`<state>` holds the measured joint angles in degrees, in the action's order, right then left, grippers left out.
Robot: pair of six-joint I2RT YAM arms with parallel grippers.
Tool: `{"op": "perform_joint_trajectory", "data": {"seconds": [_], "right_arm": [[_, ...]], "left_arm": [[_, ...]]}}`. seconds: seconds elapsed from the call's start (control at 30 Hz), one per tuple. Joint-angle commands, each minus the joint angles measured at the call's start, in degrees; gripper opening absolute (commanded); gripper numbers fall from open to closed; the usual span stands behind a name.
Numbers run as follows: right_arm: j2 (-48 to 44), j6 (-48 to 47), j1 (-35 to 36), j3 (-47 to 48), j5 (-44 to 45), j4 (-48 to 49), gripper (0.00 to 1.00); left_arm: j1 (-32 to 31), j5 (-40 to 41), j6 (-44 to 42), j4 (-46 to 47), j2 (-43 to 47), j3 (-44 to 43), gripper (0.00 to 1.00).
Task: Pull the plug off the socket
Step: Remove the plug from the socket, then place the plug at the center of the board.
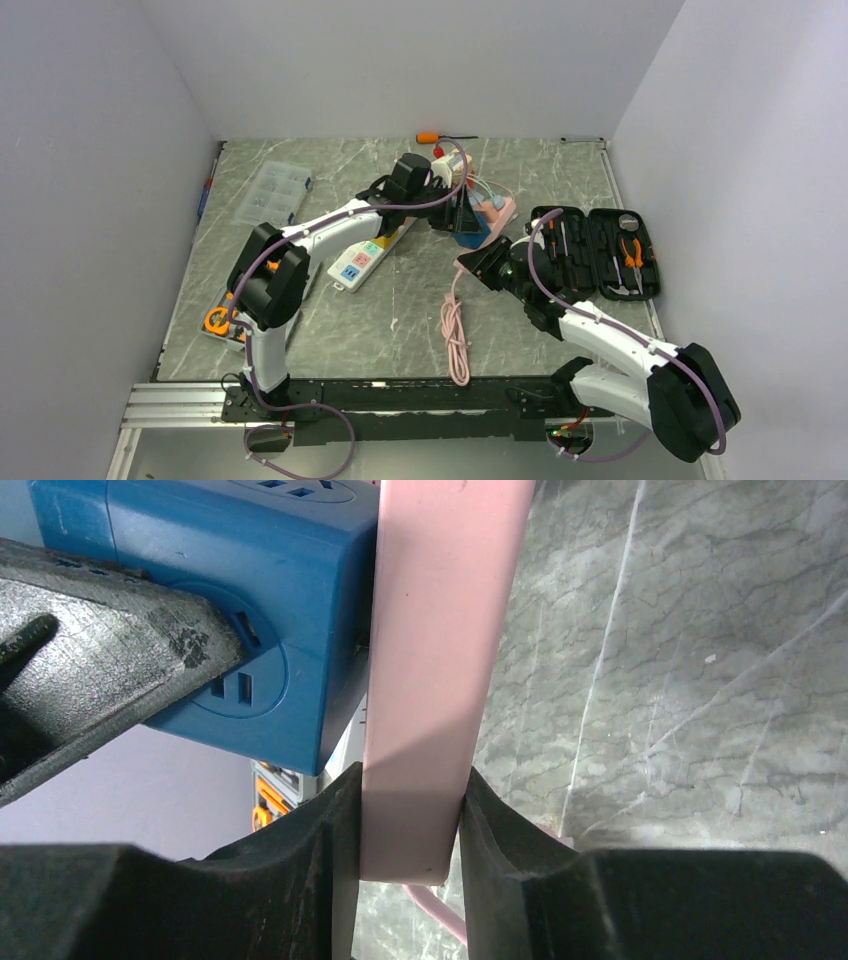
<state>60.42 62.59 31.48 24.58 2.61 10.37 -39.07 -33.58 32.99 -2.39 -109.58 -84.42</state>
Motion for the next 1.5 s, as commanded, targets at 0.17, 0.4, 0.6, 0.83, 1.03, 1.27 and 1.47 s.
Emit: {"op": "perform_joint_trajectory", "data": {"seconds": [0.17,0.4,0.6,0.83,1.03,1.27,1.47], "right_arm": [[4.5,2.17,-3.2,-4.12,7.75,-6.35,0.0],[6.45,2.76,-4.16,-7.09,9.52,-4.43,0.0],[7.68,-0.45,-3.43,-7.57,11.91,-4.36,0.0],[7.52,-3.49,-0.38,-1.93,12.73,-4.59,0.54],[11.26,-4.16,-0.37,2.39,11.19,-2.63,0.81],[14.55,-3.9,-0.37,4.69,8.86,0.66,0.81],[9.57,-5.64,-4.6,3.06,7.32,-2.08,0.81]], "left_arm": [[4.11,-13.83,0.96,4.27,9.99,-4.39,0.03],[9.7,-14.1,1.66,2.63,15.67,1.36,0.01],[9.8,-14.32,2.61,3.88,15.2,1.25,0.01],[6.14,-13.31,3.29,6.12,10.15,-2.04,0.01],[4.19,-12.65,3.74,6.77,7.43,-4.39,0.0],[3.74,-12.76,3.56,7.29,6.74,-4.56,0.0],[4.58,-15.1,-7.81,-3.27,9.55,-3.98,0.01]]}}
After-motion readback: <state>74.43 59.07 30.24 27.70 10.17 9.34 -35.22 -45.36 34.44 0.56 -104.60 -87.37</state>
